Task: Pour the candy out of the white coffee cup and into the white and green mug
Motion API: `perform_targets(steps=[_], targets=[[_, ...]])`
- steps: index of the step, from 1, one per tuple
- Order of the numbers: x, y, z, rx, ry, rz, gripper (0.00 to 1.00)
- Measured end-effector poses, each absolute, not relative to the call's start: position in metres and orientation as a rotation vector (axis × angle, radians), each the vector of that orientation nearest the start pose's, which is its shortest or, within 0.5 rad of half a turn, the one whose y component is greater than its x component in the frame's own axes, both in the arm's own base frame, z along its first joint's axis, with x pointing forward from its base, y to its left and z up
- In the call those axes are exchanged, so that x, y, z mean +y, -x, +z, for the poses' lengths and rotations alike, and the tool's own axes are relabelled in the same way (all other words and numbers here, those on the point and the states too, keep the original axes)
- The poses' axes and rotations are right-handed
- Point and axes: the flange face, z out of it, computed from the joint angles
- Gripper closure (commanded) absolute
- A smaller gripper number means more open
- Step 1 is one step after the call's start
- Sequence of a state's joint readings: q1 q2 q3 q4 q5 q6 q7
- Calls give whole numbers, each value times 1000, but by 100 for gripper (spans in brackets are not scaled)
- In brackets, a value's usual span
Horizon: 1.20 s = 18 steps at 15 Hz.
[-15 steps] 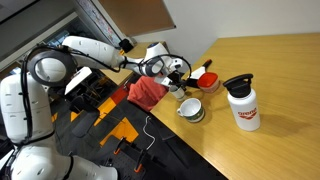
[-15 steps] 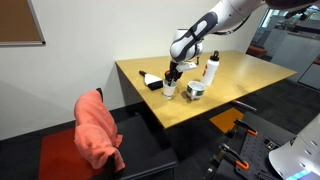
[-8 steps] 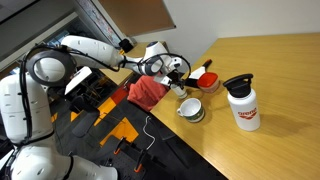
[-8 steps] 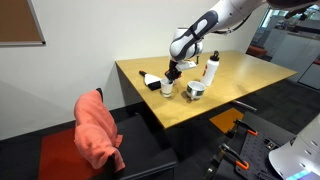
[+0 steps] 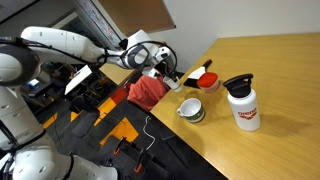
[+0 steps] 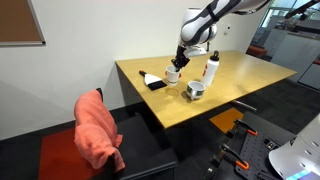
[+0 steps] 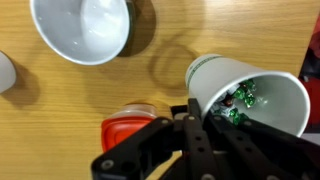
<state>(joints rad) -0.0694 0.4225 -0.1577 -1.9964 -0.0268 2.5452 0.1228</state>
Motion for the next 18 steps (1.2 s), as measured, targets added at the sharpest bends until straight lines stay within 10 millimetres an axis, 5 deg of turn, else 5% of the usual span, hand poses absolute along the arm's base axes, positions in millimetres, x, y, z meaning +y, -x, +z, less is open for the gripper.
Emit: perform_targets(steps=[4, 9, 18], targets=[[-152, -571, 311, 659, 3276, -293, 99], [-183, -535, 346, 898, 3389, -354, 99], [-226, -485, 320, 1553, 3501, -434, 99]])
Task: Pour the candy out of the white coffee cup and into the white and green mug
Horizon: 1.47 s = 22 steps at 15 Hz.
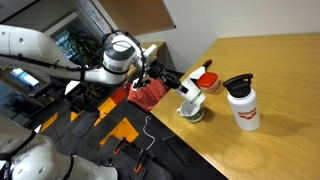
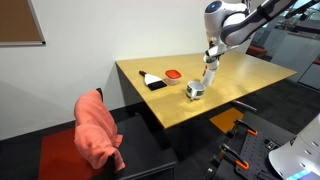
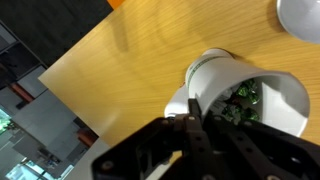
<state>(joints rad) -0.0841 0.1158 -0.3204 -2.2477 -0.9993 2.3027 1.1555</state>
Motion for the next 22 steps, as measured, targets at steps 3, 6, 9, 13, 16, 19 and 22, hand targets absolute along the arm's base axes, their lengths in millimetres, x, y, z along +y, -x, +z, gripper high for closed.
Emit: perform_targets(steps=[3, 6, 9, 13, 16, 19, 22], targets=[[-228, -467, 300, -1032, -2154, 256, 96], [-227, -469, 301, -1031, -2155, 261, 96], [-227, -469, 301, -1030, -2156, 261, 99], [-221, -467, 293, -1032, -2047, 276, 99], [-207, -467, 278, -1022, -1893, 304, 99], [-189, -466, 254, -997, -1792, 296, 99], [-178, -467, 226, -971, -1733, 267, 99]])
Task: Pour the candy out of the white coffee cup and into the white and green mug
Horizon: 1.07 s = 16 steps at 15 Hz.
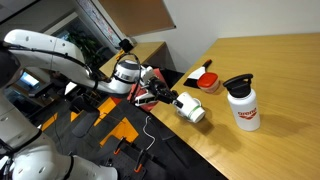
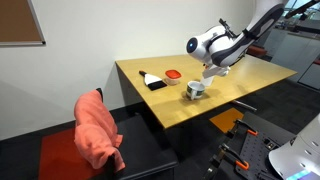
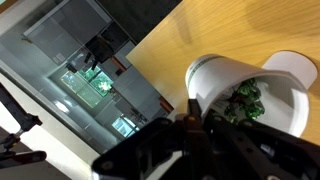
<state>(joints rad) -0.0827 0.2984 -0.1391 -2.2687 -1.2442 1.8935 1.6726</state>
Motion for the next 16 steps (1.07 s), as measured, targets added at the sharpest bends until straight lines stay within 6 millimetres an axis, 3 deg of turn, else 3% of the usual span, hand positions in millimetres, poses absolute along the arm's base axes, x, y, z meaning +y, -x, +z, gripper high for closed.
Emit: perform_targets(steps=[5, 16], targets=[[-170, -476, 185, -908, -1671, 222, 99], [-156, -509, 123, -782, -1519, 169, 99]])
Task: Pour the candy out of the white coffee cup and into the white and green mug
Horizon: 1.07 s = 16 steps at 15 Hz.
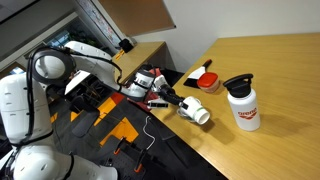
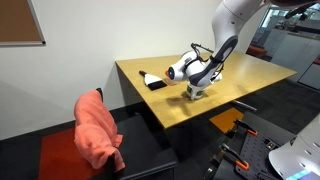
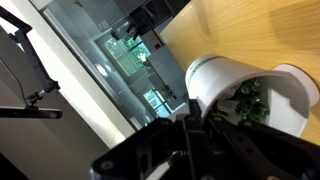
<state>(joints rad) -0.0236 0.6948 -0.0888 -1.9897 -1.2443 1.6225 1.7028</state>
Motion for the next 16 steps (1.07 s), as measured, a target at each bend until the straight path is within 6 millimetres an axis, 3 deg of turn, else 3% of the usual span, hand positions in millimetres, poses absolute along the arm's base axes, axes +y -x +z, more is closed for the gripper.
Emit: perform_targets(steps=[8, 16], targets=[[-135, -520, 102, -690, -1388, 147, 99], [-140, -521, 88, -640, -1277, 106, 99]])
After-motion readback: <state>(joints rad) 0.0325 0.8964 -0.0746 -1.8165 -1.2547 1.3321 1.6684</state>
